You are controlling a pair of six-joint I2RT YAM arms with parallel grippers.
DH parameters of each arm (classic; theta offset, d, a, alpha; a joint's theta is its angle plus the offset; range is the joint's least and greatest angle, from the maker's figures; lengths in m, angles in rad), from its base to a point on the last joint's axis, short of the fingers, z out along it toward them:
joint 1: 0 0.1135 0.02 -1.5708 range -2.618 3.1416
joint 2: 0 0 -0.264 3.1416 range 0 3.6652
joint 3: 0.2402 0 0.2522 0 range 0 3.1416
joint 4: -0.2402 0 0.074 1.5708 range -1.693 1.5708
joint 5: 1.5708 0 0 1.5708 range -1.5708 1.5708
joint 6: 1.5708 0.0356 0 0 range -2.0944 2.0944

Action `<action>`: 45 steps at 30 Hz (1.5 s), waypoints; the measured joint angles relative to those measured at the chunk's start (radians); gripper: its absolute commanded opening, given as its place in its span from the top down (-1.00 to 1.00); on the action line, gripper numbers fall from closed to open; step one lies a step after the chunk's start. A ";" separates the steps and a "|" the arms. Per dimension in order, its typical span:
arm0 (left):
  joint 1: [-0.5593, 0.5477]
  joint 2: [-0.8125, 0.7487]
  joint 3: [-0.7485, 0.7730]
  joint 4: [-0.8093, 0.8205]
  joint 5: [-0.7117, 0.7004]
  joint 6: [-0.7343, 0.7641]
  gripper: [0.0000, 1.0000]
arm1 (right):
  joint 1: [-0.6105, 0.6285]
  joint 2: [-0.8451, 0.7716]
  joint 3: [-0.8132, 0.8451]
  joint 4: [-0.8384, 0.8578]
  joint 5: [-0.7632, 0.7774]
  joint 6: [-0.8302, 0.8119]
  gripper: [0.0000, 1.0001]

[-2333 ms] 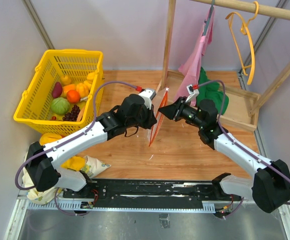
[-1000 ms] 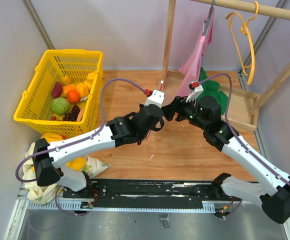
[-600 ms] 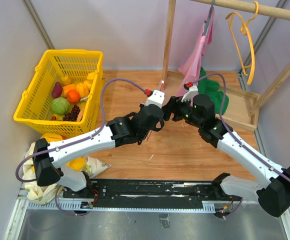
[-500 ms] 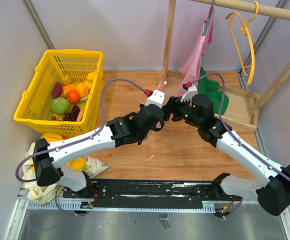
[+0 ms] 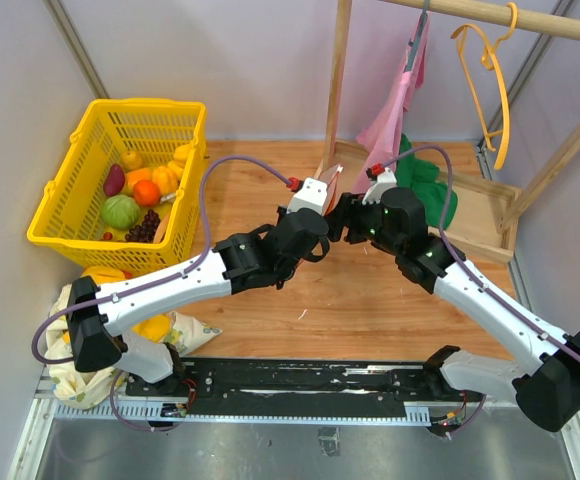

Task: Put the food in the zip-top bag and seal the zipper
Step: Open the zipper of the food storage bag.

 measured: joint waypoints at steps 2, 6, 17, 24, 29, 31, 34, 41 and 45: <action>0.000 0.001 0.001 0.000 -0.001 -0.002 0.99 | 0.003 0.000 0.001 0.003 -0.001 0.002 -0.39; 0.000 0.001 0.001 0.000 0.003 -0.009 0.99 | 0.018 0.000 0.001 0.020 -0.003 0.008 -0.47; -0.001 0.017 0.003 0.000 0.020 -0.033 0.99 | 0.046 0.016 0.035 0.028 0.035 0.028 -0.47; -0.001 0.018 0.003 0.000 0.019 -0.047 0.99 | 0.060 0.034 0.056 0.013 0.077 0.026 -0.35; -0.001 0.018 0.003 -0.009 0.004 -0.053 1.00 | 0.063 0.034 0.057 -0.006 0.104 0.016 -0.28; -0.001 0.018 0.003 -0.010 -0.005 -0.056 0.99 | 0.063 0.032 0.057 -0.018 0.117 0.007 -0.26; -0.001 0.018 0.003 -0.010 -0.021 -0.063 0.99 | 0.063 0.032 0.057 -0.041 0.141 -0.006 -0.23; -0.001 0.017 0.003 -0.011 -0.035 -0.075 0.99 | 0.063 0.032 0.057 -0.061 0.159 -0.026 -0.19; -0.001 0.011 0.003 -0.010 -0.036 -0.084 0.99 | 0.063 0.032 0.057 -0.061 0.157 -0.029 -0.21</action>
